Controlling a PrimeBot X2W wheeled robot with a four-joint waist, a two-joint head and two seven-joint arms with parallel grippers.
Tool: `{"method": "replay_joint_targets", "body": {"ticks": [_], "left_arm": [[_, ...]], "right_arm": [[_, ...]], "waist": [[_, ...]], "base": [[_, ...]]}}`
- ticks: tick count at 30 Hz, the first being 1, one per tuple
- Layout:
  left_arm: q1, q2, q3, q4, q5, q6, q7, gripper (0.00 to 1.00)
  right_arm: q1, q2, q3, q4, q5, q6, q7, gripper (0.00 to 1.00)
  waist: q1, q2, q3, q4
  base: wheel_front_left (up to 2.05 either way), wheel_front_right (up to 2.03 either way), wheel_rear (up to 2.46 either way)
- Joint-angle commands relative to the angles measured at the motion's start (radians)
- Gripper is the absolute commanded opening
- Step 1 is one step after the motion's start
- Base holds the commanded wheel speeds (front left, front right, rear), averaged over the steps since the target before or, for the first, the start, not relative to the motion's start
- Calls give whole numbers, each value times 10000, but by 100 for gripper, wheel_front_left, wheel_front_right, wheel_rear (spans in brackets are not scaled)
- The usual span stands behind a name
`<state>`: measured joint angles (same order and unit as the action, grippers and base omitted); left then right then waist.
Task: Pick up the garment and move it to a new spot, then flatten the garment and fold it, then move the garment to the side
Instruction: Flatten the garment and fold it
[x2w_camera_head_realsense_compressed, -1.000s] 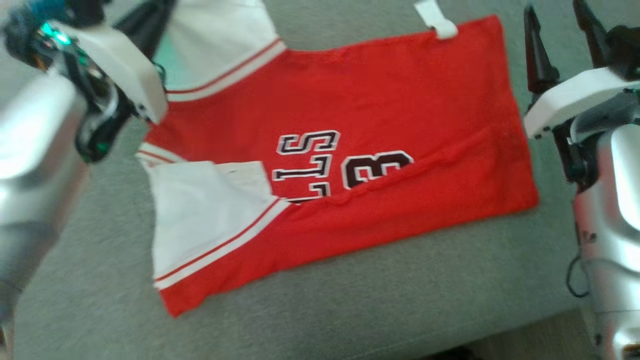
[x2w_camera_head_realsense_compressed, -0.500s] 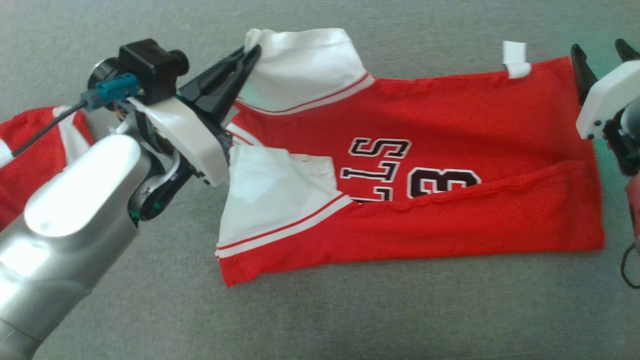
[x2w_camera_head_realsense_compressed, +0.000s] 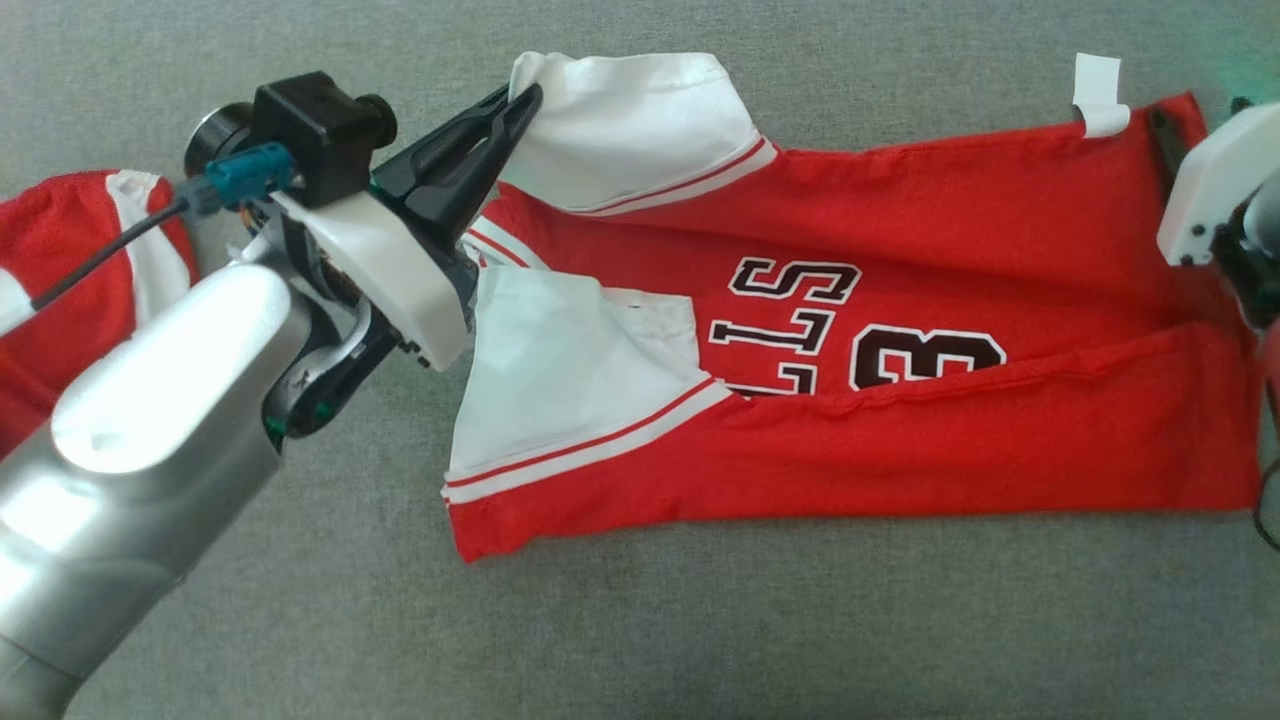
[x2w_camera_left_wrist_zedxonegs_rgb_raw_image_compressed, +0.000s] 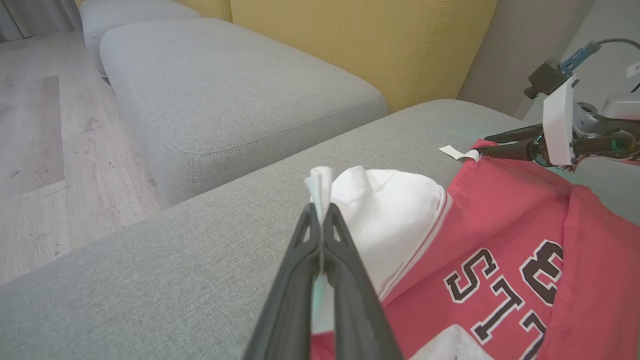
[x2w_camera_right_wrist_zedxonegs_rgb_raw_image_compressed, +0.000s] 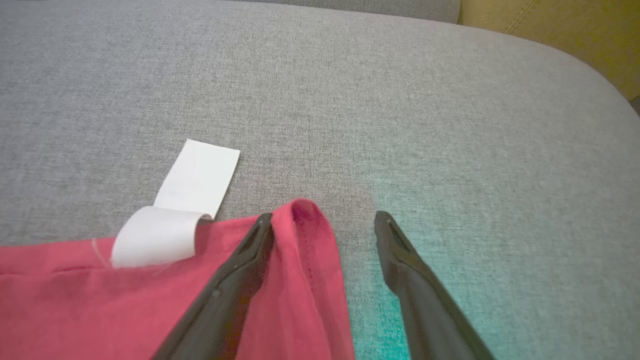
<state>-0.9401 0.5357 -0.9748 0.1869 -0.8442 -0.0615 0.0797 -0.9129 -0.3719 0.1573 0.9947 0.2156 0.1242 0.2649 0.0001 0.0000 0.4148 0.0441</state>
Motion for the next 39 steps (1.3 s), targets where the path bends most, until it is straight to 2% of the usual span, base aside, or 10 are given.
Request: {"method": "replay_joint_targets", "body": {"ticks": [1,2,3,6,15,28,34,39], "left_arm": [[-574,432,435,-159,67,82,-2,0],[-592,432,457,-119,63,100,-20,0],[-611,435,478,-77,63,118,-42,0],[-680,458,538,71,96,168,-126,0],[-1041,565,794,825,337,300,-624,0],[-2423,-16,1161,2915,883,152,-2011,0],[-2789,-328,1253,3701,1054,108,-2728,0],[-2439,-423,1069,3967,935,-155,-2852,0]], "right_arm": [[-189,74,237,17,66,65,124,100],[-230,112,292,110,132,65,164,37],[-269,142,323,183,219,65,173,0],[-388,203,357,293,533,65,60,0],[-1035,397,294,42,1407,65,-1279,0],[-1894,743,-17,155,2213,65,-3297,0],[-1946,782,239,190,2618,65,-3595,0],[-1487,612,740,78,3195,65,-3476,0]], "waist": [[-1,0,18,-33],[-1,0,22,-47],[-1,0,22,-65],[-1,0,10,-131],[-1,0,-36,-484],[-1,0,-106,-904],[-1,0,-192,-942],[-1,0,-501,-835]], "base": [[0,0,0],[0,0,0],[0,0,0],[0,0,0],[0,0,0],[0,0,0],[0,0,0],[0,0,0]]}}
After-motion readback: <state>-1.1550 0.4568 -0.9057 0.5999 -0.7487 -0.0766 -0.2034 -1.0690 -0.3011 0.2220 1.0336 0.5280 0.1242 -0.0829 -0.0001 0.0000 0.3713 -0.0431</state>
